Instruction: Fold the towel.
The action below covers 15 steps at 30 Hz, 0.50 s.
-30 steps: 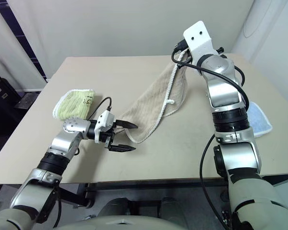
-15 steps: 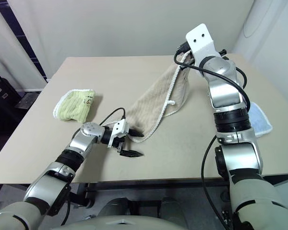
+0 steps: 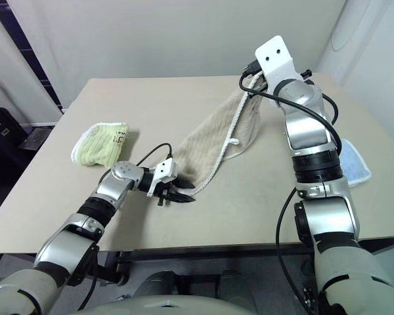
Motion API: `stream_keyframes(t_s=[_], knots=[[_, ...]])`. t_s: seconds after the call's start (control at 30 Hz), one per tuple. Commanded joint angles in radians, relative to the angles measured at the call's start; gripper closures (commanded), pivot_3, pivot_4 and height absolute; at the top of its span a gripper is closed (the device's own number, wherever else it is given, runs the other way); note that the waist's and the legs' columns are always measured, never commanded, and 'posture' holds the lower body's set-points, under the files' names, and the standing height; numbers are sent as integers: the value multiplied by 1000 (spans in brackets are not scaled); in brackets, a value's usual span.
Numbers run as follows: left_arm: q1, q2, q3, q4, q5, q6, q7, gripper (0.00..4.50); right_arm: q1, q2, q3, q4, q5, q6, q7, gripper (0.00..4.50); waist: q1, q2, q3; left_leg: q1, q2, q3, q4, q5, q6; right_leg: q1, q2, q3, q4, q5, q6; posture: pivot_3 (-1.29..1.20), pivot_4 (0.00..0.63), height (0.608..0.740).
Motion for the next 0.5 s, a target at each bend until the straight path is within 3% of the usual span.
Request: stream_keyframes(t_s=[0.03,0.1,0.3,0.5], knots=[[5,18,-39,29,58,-14,0,3834,-15,-12,-4,-14,-17,-22,-11,4500,0,0,0,0,0,0,0,0,0,0,0,0,0,0,0,0,0,720],[7,18,-41,33,68,-17,11,4457,-15,-16,2,-14,-23,-26,-8,4500,0,0,0,0,0,0,0,0,0,0,0,0,0,0,0,0,0,720],[12,18,-35,34,67,-44,13,4457,-8,-16,11,-10,-32,-36,-4,4500,0,0,-1,0,0,0,0,-1,-1,0,0,0,0,0,0,0,0,720],[-50,34,131,-75,-128,135,-17,4457,21,-34,2,-18,-36,-35,-2,4500,0,0,-1,0,0,0,0,0,0,0,0,0,0,0,0,0,0,720]])
